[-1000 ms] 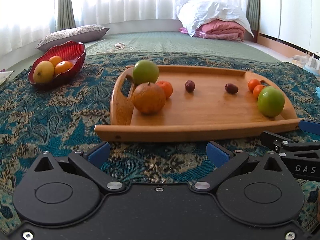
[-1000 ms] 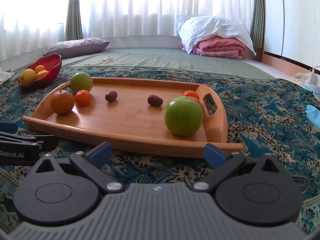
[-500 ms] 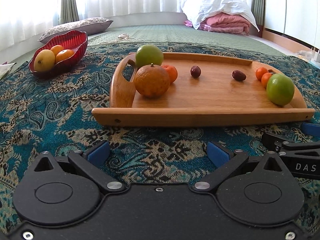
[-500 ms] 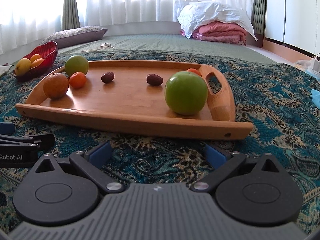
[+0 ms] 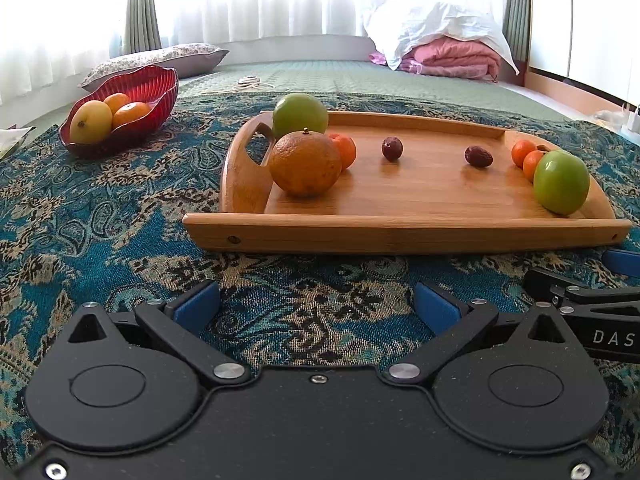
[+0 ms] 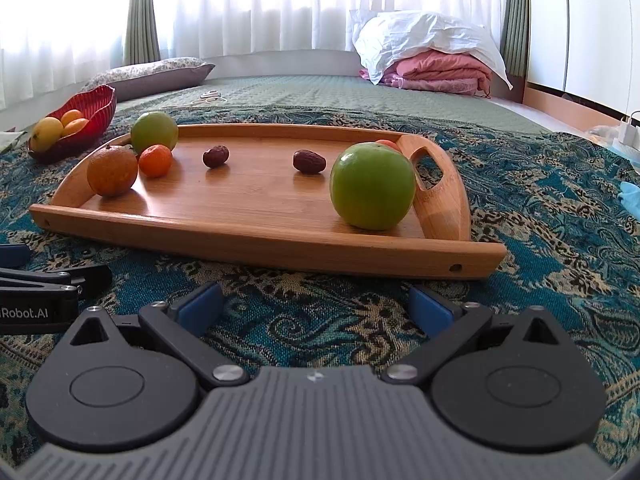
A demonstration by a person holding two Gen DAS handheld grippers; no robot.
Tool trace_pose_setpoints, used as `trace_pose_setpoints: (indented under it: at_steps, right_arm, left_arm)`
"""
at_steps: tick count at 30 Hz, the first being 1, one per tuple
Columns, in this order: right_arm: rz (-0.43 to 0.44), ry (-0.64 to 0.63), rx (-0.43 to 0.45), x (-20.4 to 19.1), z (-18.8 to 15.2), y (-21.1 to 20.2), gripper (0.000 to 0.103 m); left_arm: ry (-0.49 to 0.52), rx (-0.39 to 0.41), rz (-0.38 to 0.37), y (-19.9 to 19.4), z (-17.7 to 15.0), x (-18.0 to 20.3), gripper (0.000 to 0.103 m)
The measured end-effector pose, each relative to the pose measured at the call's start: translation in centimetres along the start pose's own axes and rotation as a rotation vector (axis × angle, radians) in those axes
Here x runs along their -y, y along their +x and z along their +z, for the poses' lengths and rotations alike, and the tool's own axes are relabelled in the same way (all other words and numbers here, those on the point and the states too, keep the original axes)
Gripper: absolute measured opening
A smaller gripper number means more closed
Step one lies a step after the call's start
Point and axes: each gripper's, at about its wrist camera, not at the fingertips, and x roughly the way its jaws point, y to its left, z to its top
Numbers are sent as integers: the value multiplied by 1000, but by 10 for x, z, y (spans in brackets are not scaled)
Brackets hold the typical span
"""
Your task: Organize fruits
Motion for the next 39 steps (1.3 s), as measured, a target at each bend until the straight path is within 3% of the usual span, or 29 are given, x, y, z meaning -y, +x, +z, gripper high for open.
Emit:
trace_pose_setpoints:
  at_steps: [39]
  right_arm:
    - [-2, 2, 16, 0, -2, -2, 103]
  left_arm:
    - [8, 25, 10, -2, -4, 1, 103]
